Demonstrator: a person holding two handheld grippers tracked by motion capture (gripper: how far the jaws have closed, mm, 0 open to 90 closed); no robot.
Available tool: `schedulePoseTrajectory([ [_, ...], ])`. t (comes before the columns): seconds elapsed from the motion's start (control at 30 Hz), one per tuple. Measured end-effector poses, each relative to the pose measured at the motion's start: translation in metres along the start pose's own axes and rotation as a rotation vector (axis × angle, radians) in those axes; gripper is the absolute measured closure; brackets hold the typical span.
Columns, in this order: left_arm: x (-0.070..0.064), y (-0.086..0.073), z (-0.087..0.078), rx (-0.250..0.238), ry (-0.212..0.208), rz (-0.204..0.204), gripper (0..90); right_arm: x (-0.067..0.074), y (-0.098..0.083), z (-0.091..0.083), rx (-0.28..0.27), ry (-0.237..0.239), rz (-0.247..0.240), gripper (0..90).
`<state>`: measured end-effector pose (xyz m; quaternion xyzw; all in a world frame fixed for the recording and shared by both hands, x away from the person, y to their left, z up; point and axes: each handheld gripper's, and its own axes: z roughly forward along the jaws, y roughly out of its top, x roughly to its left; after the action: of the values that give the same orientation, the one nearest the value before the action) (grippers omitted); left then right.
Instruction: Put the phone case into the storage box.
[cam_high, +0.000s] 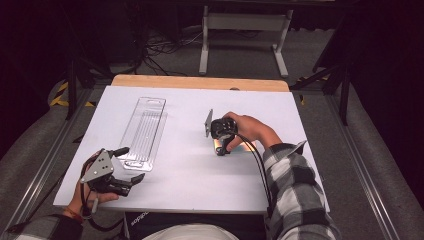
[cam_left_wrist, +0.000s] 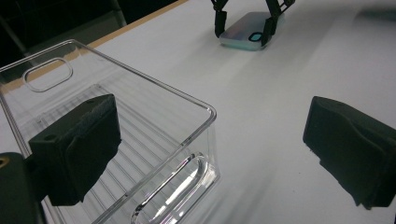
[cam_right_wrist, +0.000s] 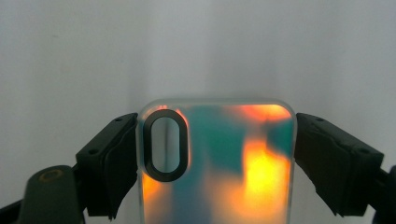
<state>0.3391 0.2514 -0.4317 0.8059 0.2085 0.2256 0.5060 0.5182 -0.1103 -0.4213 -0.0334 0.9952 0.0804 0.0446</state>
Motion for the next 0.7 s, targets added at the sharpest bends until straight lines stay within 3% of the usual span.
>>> schedulePoseTrajectory([
  [0.3, -0.001, 0.002, 0.001, 0.000, 0.000, 0.008, 4.5, 0.011, -0.009, -0.031, -0.158, -0.078, 0.026, 17.6],
  [0.5, -0.001, 0.003, 0.001, -0.001, 0.002, 0.010, 4.5, 0.022, -0.025, -0.062, -0.341, -0.160, 0.051, 17.7],
  [0.6, -0.002, 0.003, 0.002, -0.007, 0.005, 0.011, 4.5, 0.027, -0.033, -0.073, -0.426, -0.193, 0.069, 17.7],
  [0.63, -0.002, 0.003, 0.002, -0.007, 0.005, 0.011, 4.5, 0.027, -0.033, -0.073, -0.426, -0.193, 0.069, 17.7],
  [0.7, -0.002, 0.004, 0.003, -0.010, 0.004, 0.009, 4.5, 0.031, -0.039, -0.081, -0.497, -0.233, 0.092, 17.7],
])
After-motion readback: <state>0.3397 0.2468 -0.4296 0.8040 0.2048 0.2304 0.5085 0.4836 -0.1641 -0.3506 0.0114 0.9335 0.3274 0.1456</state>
